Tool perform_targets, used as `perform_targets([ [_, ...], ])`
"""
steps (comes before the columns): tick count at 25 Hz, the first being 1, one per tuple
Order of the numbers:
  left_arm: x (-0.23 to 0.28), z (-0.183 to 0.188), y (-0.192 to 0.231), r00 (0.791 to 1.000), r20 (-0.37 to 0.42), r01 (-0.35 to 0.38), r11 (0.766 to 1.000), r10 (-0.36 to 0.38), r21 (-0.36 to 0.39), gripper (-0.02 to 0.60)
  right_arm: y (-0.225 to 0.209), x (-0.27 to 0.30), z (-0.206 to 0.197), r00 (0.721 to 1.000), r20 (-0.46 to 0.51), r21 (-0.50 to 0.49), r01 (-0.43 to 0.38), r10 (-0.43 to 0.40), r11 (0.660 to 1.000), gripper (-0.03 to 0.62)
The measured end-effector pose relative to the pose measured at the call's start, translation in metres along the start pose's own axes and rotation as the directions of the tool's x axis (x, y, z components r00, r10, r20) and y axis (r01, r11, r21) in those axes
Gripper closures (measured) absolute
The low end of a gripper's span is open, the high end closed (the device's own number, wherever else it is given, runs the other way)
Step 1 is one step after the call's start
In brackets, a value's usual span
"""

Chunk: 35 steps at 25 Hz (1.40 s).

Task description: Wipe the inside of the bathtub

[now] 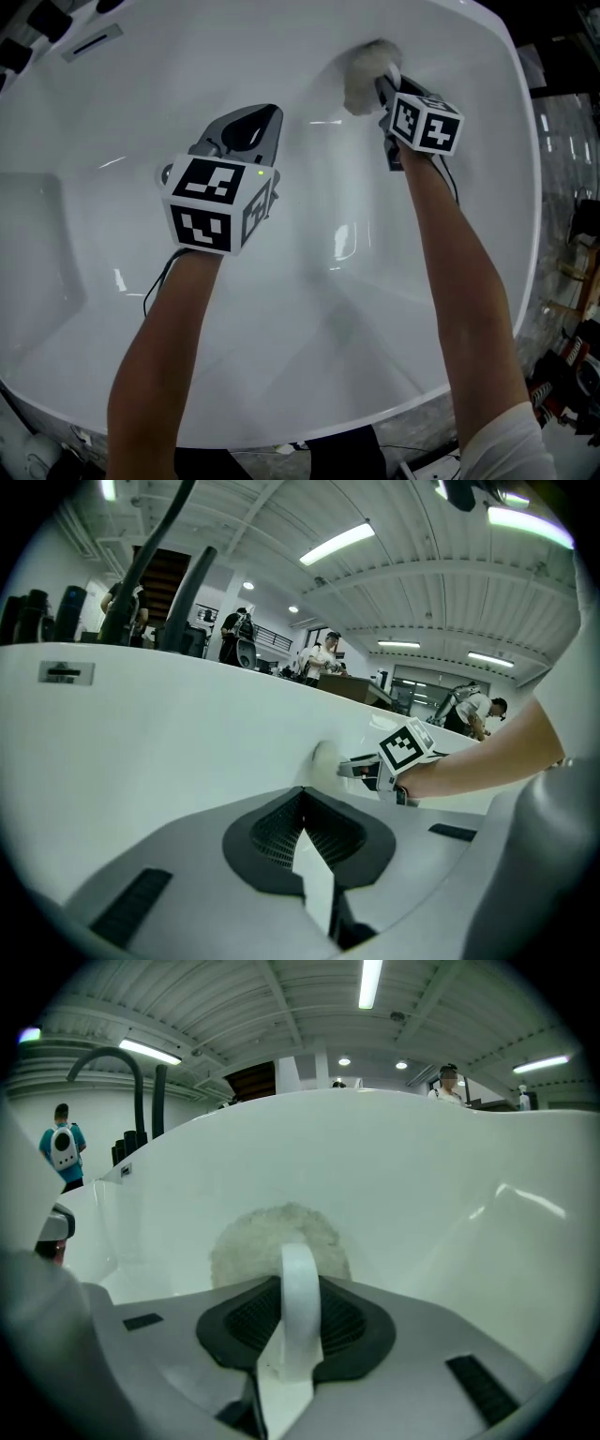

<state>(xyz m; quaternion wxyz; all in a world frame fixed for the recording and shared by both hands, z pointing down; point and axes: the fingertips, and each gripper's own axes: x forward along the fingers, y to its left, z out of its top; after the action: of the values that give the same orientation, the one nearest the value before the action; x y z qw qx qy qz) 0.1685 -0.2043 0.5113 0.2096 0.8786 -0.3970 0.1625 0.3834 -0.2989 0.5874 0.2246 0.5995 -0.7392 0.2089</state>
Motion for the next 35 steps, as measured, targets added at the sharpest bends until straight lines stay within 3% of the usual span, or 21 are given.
perform_targets([
  [8, 0.052, -0.001, -0.037, 0.999, -0.036, 0.040, 0.998, -0.038, 0.040, 0.571, -0.055, -0.006, -0.007, 0.999, -0.010, -0.012, 0.034, -0.034, 0.999, 0.491],
  [16, 0.088, -0.020, -0.038, 0.997, -0.053, 0.058, 0.997, -0.055, 0.055, 0.569, -0.080, 0.001, -0.032, 0.998, -0.030, 0.018, 0.063, -0.063, 0.998, 0.493],
  [21, 0.106, -0.026, -0.035, 0.997, -0.066, 0.042, 0.995, -0.035, 0.096, 0.571, -0.079, 0.012, -0.062, 0.997, -0.037, 0.085, 0.077, -0.074, 0.993, 0.493],
  [26, 0.107, -0.030, -0.012, 0.999, -0.037, 0.001, 0.999, 0.000, 0.034, 0.569, -0.073, 0.024, -0.087, 0.993, -0.039, 0.146, 0.114, -0.109, 0.983, 0.493],
  [35, 0.088, -0.071, 0.027, 0.996, -0.075, -0.052, 0.998, 0.055, 0.042, 0.571, -0.034, 0.051, -0.127, 0.992, -0.057, 0.230, 0.121, -0.111, 0.966, 0.493],
])
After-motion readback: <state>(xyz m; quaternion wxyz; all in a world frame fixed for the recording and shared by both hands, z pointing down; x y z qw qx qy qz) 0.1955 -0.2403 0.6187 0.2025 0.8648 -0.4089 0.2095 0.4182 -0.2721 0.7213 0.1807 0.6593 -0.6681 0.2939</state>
